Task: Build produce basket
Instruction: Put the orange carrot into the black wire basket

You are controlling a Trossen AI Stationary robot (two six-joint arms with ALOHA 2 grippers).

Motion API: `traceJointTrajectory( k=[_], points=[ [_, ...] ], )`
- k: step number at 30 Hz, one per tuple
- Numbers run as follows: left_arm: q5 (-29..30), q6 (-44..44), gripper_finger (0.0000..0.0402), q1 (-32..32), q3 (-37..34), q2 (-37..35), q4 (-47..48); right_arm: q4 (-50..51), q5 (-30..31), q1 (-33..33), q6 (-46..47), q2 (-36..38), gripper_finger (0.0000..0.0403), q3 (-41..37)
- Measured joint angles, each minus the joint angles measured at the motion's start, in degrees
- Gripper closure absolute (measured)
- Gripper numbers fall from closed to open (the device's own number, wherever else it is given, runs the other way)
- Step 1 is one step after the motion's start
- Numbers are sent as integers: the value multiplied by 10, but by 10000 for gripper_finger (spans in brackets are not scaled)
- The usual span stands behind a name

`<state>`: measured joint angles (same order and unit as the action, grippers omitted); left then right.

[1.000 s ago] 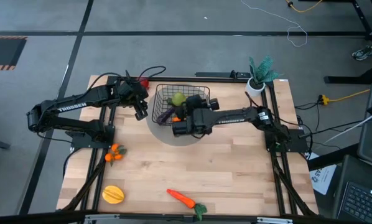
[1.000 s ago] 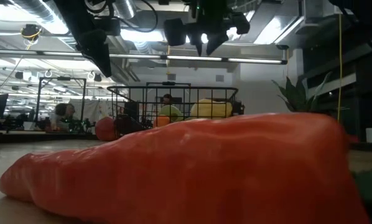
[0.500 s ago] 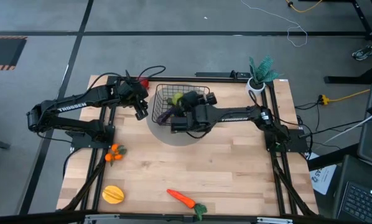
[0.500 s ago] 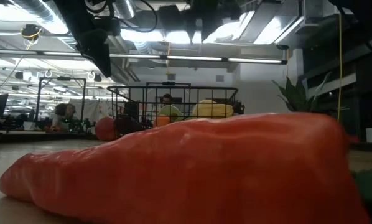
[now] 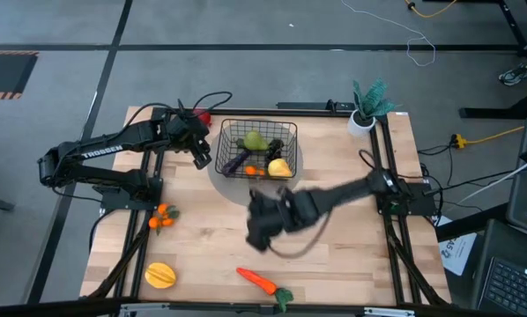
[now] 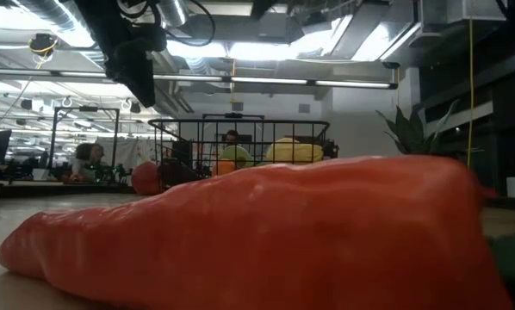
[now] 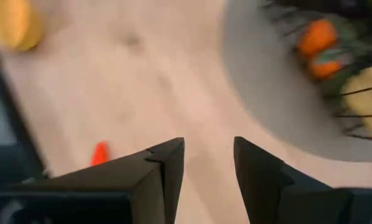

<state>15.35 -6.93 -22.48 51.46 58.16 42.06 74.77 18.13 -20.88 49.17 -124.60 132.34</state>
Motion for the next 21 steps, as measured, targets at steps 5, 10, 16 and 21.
traceJointTrajectory(
  k=[5,10,16,21],
  points=[
    [-57,23,269,14,16,-14,-2,-81,17,-74,2,0,275,-38],
    [-184,-19,269,46,65,-60,-5,-219,48,-128,20,0,275,-98],
    [-287,-78,269,106,73,-124,25,-428,47,-156,19,0,275,-187],
    [-300,-128,269,165,72,-162,106,-509,40,-158,13,0,275,-246]
  ],
)
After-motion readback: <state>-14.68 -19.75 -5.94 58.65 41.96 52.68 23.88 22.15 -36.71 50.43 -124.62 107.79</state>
